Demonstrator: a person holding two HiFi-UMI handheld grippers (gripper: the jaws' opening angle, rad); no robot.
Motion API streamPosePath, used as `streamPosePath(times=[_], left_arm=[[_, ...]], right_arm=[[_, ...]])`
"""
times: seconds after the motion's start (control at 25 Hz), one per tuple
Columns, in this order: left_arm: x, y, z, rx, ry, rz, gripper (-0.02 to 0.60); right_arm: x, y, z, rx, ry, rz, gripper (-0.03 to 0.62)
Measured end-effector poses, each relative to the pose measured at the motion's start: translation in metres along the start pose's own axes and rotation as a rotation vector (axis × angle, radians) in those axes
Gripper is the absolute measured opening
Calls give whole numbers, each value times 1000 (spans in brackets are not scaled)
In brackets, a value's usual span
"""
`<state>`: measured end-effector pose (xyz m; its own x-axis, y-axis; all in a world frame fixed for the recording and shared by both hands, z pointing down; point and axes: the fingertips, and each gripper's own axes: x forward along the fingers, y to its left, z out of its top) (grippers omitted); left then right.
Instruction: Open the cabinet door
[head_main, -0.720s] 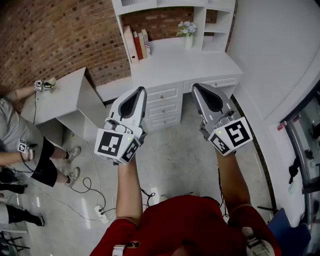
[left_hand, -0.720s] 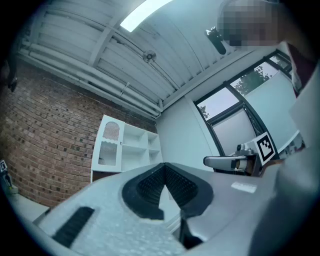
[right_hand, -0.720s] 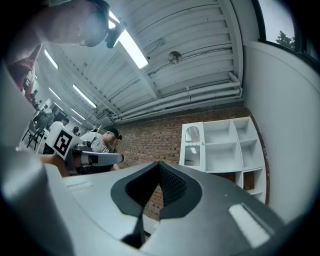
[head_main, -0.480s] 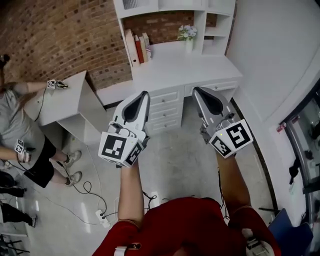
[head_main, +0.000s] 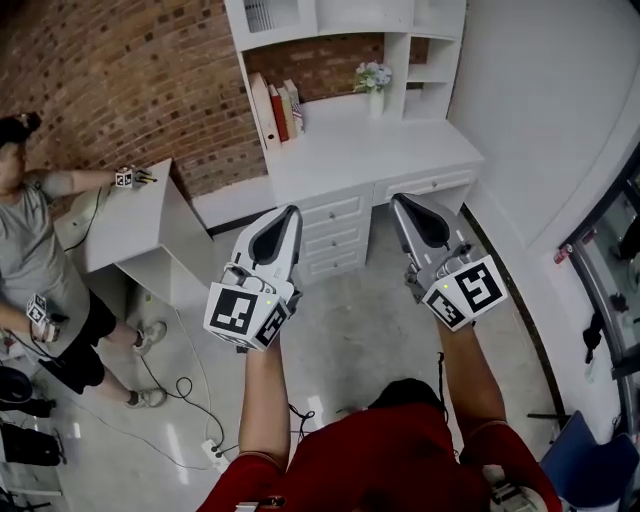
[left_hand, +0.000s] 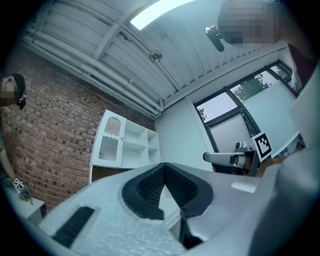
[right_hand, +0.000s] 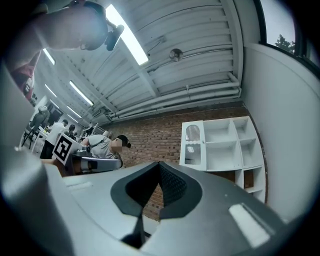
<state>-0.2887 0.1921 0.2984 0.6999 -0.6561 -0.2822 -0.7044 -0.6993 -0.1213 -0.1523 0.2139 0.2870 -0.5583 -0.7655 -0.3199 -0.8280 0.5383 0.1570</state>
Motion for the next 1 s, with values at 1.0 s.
streamPosePath(times=[1.0], left_arm=[[282, 138, -68, 96, 12, 149, 3]], right_arm=[[168, -280, -84, 14, -77, 137, 12]])
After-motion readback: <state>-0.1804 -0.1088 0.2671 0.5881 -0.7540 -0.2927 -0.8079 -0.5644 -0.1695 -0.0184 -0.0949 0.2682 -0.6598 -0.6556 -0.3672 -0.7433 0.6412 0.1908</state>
